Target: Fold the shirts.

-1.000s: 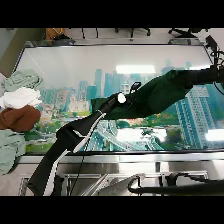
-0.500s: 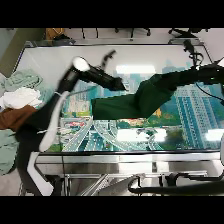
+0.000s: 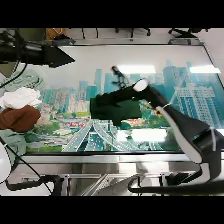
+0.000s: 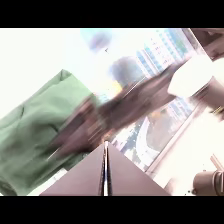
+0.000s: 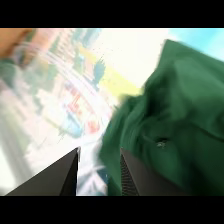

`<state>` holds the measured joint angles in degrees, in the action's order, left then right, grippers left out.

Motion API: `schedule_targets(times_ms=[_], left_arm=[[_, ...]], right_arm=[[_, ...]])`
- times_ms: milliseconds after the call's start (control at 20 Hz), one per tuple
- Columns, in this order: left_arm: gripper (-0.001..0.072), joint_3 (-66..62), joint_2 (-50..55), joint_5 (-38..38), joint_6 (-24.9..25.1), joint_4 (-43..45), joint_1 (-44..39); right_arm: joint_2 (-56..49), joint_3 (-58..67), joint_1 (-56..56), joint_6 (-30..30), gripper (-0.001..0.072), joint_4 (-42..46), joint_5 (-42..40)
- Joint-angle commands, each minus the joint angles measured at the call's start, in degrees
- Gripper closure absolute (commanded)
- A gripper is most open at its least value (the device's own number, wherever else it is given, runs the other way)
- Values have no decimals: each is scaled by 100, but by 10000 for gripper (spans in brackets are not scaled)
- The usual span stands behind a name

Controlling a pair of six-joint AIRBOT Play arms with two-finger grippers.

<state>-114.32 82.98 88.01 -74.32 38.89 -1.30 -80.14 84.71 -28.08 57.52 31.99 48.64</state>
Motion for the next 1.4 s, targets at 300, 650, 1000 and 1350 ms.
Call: schedule_targets(times_ms=[300,650,1000,1350], left_arm=[[695,4,-273,306,232,11,157],[695,4,-273,352,229,11,157],[695,4,-273,361,229,9,157],[695,4,-273,354,227,9,157]], right_arm=[[870,-70,994,68,210,503,-116],[444,-85,3115,1624,45,2243,2332],[-881,-83,2894,1088,45,1263,2361],[-1331,-55,2710,94,424,-614,2345]])
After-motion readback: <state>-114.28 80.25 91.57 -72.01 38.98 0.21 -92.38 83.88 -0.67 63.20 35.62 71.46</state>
